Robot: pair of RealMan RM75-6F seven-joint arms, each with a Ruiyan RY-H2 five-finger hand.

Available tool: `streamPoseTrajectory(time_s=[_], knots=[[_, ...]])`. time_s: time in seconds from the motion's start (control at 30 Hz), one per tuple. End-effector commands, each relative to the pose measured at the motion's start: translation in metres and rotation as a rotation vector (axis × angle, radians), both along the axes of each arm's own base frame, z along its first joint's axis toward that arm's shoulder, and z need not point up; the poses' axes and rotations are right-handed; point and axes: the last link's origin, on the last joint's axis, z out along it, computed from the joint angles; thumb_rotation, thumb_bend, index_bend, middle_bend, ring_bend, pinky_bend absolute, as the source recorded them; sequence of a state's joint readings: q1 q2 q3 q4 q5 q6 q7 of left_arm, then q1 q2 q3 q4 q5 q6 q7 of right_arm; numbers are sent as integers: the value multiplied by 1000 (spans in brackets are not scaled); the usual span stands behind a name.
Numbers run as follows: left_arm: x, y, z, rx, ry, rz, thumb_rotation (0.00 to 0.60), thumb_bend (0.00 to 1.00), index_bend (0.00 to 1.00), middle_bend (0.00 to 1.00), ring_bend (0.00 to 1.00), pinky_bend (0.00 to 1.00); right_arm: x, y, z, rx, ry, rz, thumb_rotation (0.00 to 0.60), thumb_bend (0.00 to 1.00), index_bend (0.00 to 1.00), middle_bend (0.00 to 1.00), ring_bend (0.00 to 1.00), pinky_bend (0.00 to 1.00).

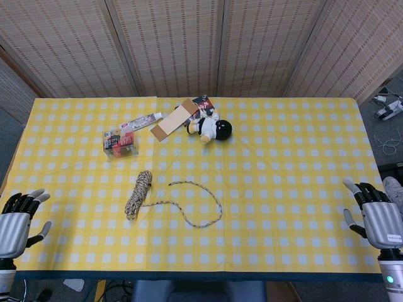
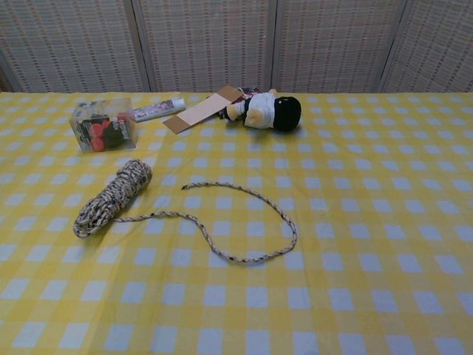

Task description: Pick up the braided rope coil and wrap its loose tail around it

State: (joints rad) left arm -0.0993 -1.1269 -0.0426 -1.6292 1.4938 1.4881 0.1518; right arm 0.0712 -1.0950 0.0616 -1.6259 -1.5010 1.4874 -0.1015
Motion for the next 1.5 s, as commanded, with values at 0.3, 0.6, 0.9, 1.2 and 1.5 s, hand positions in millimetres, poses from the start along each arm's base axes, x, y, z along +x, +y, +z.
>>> streamPoseTrajectory(time_s=[0.3,0.6,0.9,1.2,1.5], knots=[[5,6,1,-15,7,-41,600,323,310,204,196,102,1,0,3,-28,0,24,600,376,178,270,170,285],[22,31,-2,-71,-13,-162,600,323,362,241,235,102,4,-2,13,-65,29,36,600,376,178,270,170,285],[52,61,-21,-208,-62,-298,600,322,405,304,237,103,6,-3,20,-88,47,34,600,376,178,270,170,285],[90,86,-55,-414,-4,-469,600,323,405,329,256,125,8,-4,22,-89,58,27,600,381,178,270,170,285],[115,104,-88,-579,139,-542,539,324,339,322,176,125,6,0,22,-92,59,10,600,382,178,270,170,285]])
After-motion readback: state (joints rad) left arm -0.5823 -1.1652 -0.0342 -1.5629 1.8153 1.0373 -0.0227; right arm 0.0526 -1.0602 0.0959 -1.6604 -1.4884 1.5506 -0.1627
